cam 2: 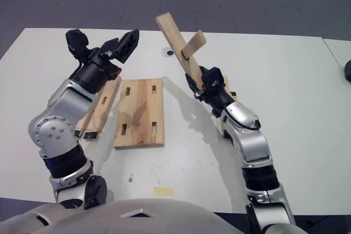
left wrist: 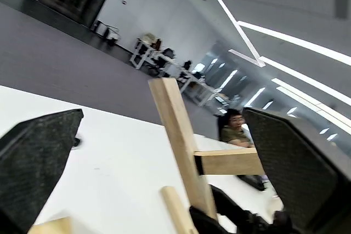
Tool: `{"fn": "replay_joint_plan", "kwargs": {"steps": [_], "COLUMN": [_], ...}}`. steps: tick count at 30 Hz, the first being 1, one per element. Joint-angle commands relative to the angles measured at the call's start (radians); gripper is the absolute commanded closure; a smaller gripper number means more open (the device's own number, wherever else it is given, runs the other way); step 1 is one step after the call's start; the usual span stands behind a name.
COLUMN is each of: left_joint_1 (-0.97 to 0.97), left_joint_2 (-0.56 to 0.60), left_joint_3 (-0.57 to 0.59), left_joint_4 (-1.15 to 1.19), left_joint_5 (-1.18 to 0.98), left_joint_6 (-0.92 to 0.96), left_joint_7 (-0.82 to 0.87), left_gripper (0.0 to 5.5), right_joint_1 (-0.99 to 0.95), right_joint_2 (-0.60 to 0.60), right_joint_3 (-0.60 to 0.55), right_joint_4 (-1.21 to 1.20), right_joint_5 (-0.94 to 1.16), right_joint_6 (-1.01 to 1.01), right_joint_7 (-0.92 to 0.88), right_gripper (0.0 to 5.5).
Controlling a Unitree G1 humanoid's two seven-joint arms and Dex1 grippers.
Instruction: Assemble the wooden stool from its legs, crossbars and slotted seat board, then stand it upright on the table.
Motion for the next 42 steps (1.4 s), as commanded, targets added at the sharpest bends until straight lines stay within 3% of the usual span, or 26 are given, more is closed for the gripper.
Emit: {"fn": "replay_joint_plan", "kwargs": {"steps": [1, 7, 21, 26, 27, 35, 42], "left_joint_1": [-0.089, -0.124, -0.122, -0.131, -0.135, -0.193, -0.138], "left_joint_2": [-0.012, 0.047, 0.261, 0.315, 0.332, 0.482, 0.446], "left_joint_3": [0.052, 0.005, -0.088, -0.128, -0.129, -0.022, -0.067], "left_joint_4": [0.060, 0.066, -0.014, -0.022, -0.024, 0.097, 0.151], "left_joint_5": [-0.253, -0.385, -0.500, -0.486, -0.472, -0.219, -0.044], "left_joint_6": [0.012, -0.023, -0.079, -0.097, -0.103, -0.238, -0.285], "left_joint_7": [0.185, 0.307, 0.346, 0.343, 0.335, 0.274, 0.237], "left_gripper": [0.63, 1.59, 3.93, 4.37, 4.39, 4.48, 4.48], "right_joint_1": [0.001, 0.008, 0.014, 0.016, 0.017, -0.037, -0.333], "right_joint_2": [0.032, 0.034, 0.038, 0.040, 0.040, -0.108, -0.045], "right_joint_3": [0.026, 0.064, 0.082, 0.081, 0.078, 0.146, 0.097], "right_joint_4": [-0.058, -0.105, -0.112, -0.116, -0.115, 0.017, 0.287], "right_joint_5": [0.063, 0.110, 0.086, 0.094, 0.093, -0.017, 0.036], "right_joint_6": [-0.079, -0.057, -0.057, -0.050, -0.042, 0.173, 0.236], "right_joint_7": [0.091, 0.171, 0.185, 0.182, 0.176, 0.260, 0.334], "right_gripper": [3.46, 3.46, 3.46, 3.46, 3.08, 1.83, 0.76]}}
